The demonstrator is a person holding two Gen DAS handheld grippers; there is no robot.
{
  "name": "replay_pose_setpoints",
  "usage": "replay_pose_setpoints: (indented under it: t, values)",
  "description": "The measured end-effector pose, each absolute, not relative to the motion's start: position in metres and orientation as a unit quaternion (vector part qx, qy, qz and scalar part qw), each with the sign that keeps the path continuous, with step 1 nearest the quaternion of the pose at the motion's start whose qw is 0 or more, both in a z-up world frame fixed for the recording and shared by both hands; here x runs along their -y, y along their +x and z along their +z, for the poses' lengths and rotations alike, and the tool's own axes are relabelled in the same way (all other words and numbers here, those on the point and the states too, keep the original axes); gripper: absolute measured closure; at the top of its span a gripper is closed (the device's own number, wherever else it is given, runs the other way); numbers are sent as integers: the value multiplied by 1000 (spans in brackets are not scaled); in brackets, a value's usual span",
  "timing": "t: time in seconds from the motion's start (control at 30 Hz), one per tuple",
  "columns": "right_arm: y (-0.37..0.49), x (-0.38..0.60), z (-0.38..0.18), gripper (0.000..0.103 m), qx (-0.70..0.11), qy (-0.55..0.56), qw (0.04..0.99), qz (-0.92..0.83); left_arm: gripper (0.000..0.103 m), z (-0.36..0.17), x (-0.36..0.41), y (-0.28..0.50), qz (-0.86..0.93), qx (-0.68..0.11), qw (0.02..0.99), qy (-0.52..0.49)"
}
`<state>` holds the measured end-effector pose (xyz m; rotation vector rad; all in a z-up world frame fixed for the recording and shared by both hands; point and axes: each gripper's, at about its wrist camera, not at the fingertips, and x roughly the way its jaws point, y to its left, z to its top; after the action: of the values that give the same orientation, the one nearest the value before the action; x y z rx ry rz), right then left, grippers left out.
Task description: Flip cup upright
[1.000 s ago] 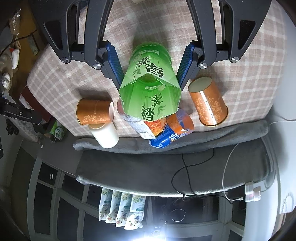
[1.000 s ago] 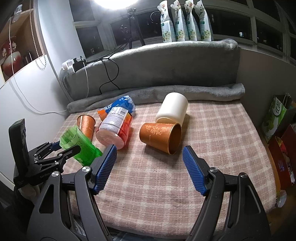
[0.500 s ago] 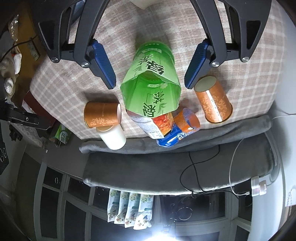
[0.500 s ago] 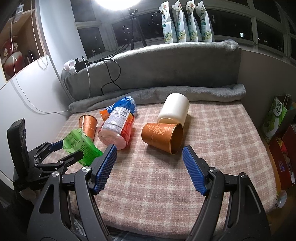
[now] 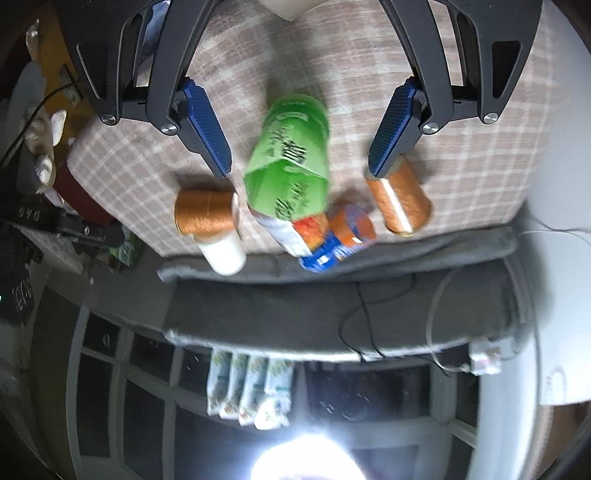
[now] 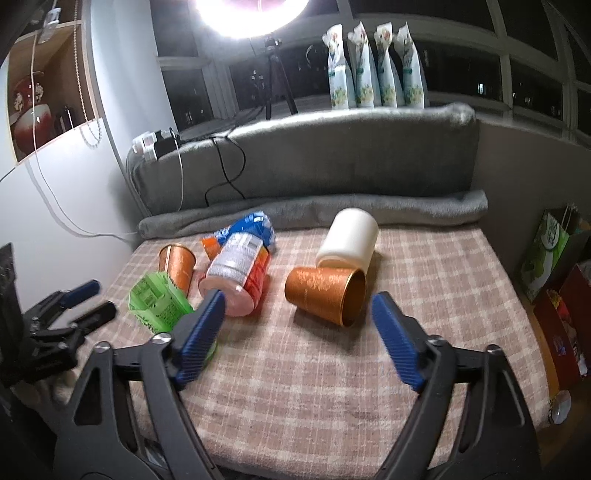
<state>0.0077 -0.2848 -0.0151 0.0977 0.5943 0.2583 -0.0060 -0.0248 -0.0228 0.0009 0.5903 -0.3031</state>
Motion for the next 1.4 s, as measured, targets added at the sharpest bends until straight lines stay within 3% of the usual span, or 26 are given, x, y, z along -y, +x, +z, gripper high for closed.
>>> replay_pose_setpoints:
  t: [0.23,0.37,0.5,1.4]
  values:
    - [-1,269,-4,16,-242,13,964,107,23,4,7,-29,-82,-216,973,-2]
    - [-6,262,2,3,-212,0,972,98,23,15,4,-39,-59,-180,982,5]
    - [-15,256,8,0,-180,-17,980,81,22,24,0,-44,-42,-157,987,4]
    - [-16,257,8,0,-159,-7,985,60,22,26,-10,-50,-16,-144,989,-23]
